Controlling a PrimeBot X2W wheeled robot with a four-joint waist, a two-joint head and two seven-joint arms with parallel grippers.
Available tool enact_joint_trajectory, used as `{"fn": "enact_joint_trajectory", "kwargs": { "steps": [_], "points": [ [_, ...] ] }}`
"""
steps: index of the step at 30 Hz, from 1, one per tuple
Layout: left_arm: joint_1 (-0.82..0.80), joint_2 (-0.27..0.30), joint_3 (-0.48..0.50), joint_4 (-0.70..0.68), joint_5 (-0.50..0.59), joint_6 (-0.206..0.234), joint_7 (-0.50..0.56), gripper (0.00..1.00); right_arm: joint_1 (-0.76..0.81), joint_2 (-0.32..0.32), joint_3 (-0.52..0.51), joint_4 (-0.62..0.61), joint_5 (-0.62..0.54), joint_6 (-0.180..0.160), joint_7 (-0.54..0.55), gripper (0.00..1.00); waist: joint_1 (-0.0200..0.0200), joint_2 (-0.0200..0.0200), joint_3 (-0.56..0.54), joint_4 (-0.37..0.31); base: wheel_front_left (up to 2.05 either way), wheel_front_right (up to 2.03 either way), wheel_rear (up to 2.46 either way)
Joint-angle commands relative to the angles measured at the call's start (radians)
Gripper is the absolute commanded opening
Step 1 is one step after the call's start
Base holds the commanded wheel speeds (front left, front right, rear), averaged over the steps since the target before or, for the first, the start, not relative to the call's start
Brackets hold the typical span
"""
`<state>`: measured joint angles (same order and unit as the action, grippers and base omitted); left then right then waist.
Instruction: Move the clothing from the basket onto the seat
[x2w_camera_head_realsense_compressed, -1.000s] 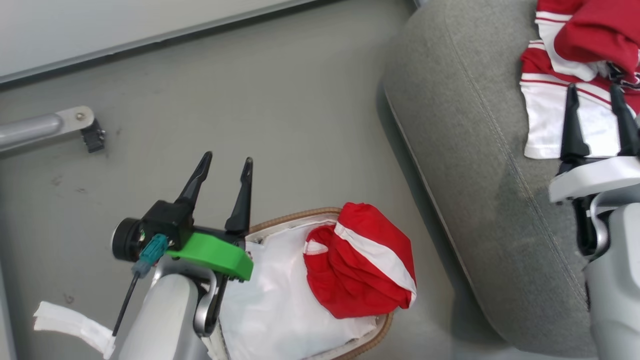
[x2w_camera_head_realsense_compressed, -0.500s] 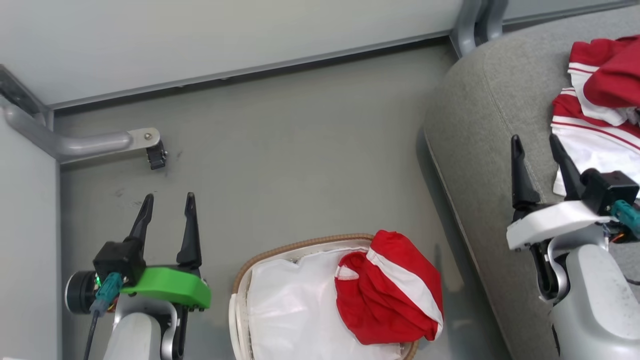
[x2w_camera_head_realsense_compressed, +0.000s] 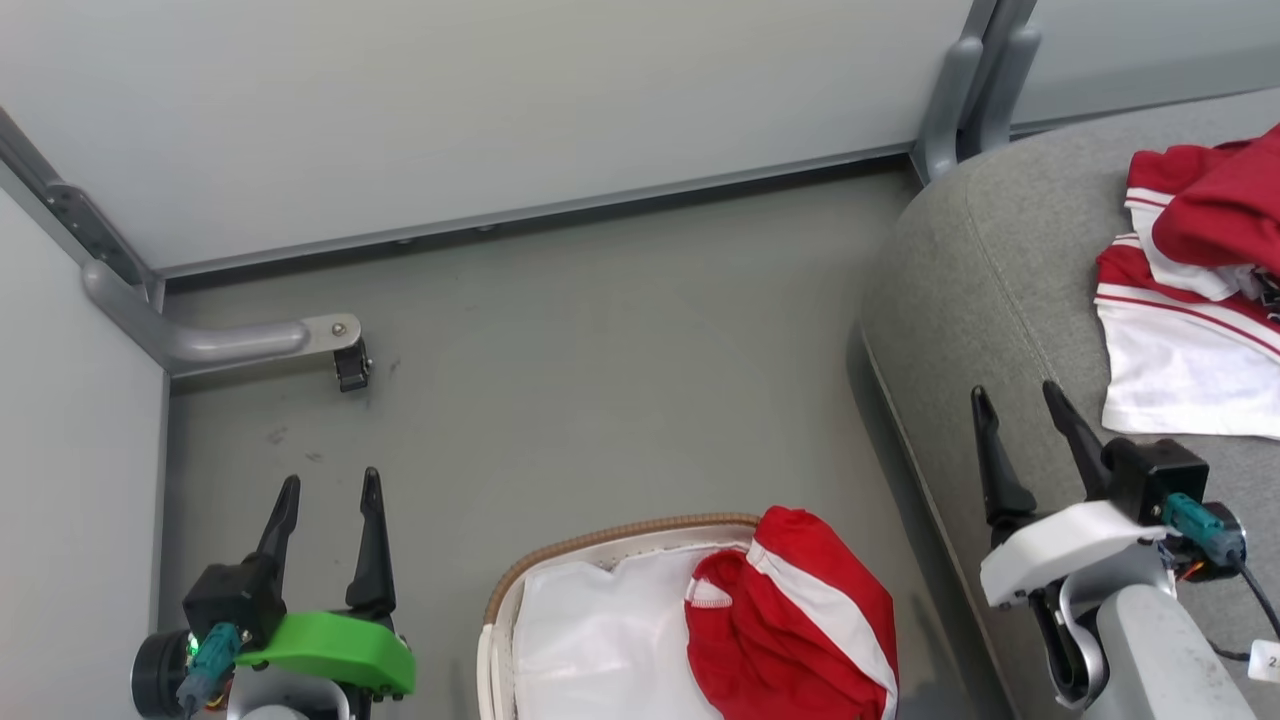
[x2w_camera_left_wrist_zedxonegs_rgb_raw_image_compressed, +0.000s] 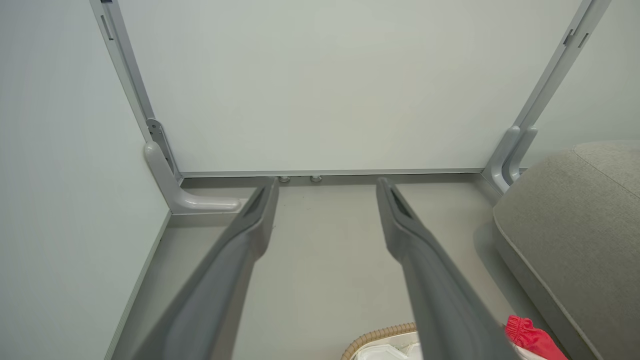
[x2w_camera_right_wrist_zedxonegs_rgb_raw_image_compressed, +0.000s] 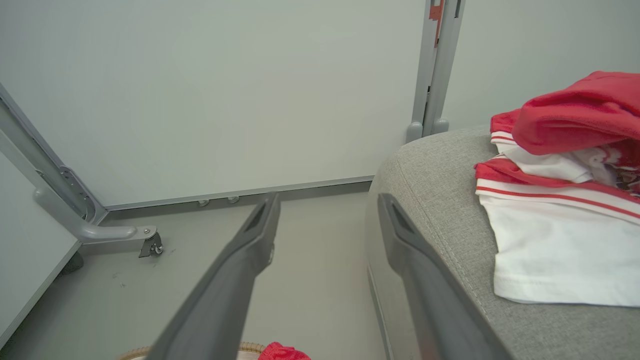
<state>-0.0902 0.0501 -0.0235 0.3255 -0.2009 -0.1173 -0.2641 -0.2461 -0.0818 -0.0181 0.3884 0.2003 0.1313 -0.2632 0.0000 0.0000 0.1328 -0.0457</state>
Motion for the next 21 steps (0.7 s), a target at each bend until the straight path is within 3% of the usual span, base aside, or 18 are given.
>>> {"fn": "enact_joint_trajectory", "kwargs": {
  "steps": [1, 12, 21],
  "points": [
    [0.02, 0.001, 0.002, -0.005, -0.013, 0.005, -0.001, 1.0, 0.02, -0.001, 0.005, 0.002, 0.002, -0.001, -0.002, 1.0, 0.0, 0.0, -0.026, 0.004, 0.0, 0.0, 0.0],
    [0.061, 0.001, -0.006, -0.012, -0.023, 0.019, -0.001, 1.0, 0.048, 0.01, 0.014, 0.0, 0.011, -0.001, -0.002, 1.0, 0.0, 0.0, -0.02, 0.002, 0.0, 0.0, 0.0],
    [-0.037, 0.002, -0.132, 0.048, -0.055, -0.004, -0.001, 1.0, -0.034, 0.01, 0.035, -0.03, 0.024, -0.001, -0.002, 1.0, 0.0, 0.0, 0.092, -0.041, 0.0, 0.0, 0.0]
  ]
}}
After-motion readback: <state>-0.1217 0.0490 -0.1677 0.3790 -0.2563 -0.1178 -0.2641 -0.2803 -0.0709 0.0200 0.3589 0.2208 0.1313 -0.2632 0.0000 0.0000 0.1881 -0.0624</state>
